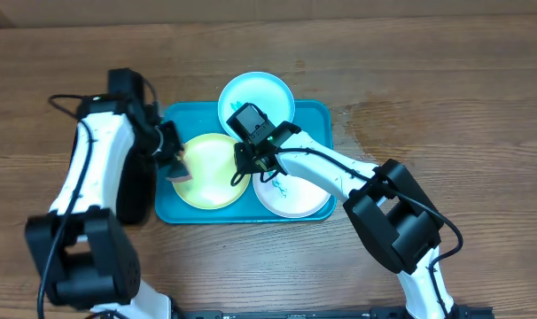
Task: Clean dirty plates on tray and stack at the side
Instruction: 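Scrub the yellow plate again with the sponge in the left gripper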
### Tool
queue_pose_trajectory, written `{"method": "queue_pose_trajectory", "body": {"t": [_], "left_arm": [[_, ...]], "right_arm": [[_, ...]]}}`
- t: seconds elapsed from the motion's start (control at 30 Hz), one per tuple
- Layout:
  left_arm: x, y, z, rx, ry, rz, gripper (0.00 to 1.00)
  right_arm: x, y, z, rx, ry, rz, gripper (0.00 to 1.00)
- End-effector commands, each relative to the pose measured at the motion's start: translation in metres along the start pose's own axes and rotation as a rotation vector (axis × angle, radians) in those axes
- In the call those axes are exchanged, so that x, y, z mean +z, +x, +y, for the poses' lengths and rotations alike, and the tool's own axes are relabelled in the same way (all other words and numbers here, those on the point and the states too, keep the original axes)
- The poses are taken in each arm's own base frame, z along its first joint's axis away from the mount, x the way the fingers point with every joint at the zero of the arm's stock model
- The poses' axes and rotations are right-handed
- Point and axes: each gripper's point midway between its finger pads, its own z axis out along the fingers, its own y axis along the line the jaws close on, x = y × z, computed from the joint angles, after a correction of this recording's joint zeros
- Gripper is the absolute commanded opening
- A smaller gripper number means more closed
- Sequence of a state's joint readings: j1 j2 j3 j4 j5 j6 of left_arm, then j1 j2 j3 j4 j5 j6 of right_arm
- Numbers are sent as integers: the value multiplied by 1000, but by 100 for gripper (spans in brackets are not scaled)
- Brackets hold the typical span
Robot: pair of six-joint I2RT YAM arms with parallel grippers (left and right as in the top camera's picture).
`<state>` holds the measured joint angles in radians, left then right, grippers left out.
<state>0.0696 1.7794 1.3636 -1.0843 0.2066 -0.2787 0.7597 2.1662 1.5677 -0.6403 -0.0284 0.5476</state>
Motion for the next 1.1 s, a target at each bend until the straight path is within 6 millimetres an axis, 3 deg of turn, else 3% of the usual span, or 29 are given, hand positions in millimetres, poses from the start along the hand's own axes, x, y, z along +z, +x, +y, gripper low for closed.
{"method": "queue_pose_trajectory", "body": {"t": [0.0, 0.13, 0.3, 0.5, 0.57, 0.63, 0.67, 0.73, 1.0, 1.07], "left_arm": [[23, 10, -14, 30, 5, 73, 4], [47, 13, -17, 54, -28, 114, 4], [71, 9, -7, 61, -92, 132, 4], [75, 1, 15, 62, -203, 105, 4], [75, 2, 14, 61, -198, 110, 11], [75, 2, 13, 61, -192, 113, 40], [75, 2, 13, 62, -192, 113, 45], [75, 2, 13, 63, -192, 112, 47], [76, 7, 4, 59, -144, 136, 7], [76, 13, -2, 53, -105, 163, 4]], "right_arm": [[4, -1, -10, 41, 24, 1, 4], [3, -4, -11, 44, 26, -10, 4], [3, -7, -15, 49, 33, -15, 4], [3, -8, -14, 49, 28, -22, 4], [3, -9, -13, 49, 26, -25, 4], [3, -10, -13, 49, 24, -27, 4], [3, -10, -13, 49, 24, -27, 4], [3, -9, -13, 49, 24, -27, 4], [3, -10, -13, 46, 24, -27, 4], [3, -10, -13, 46, 24, -28, 4]]}}
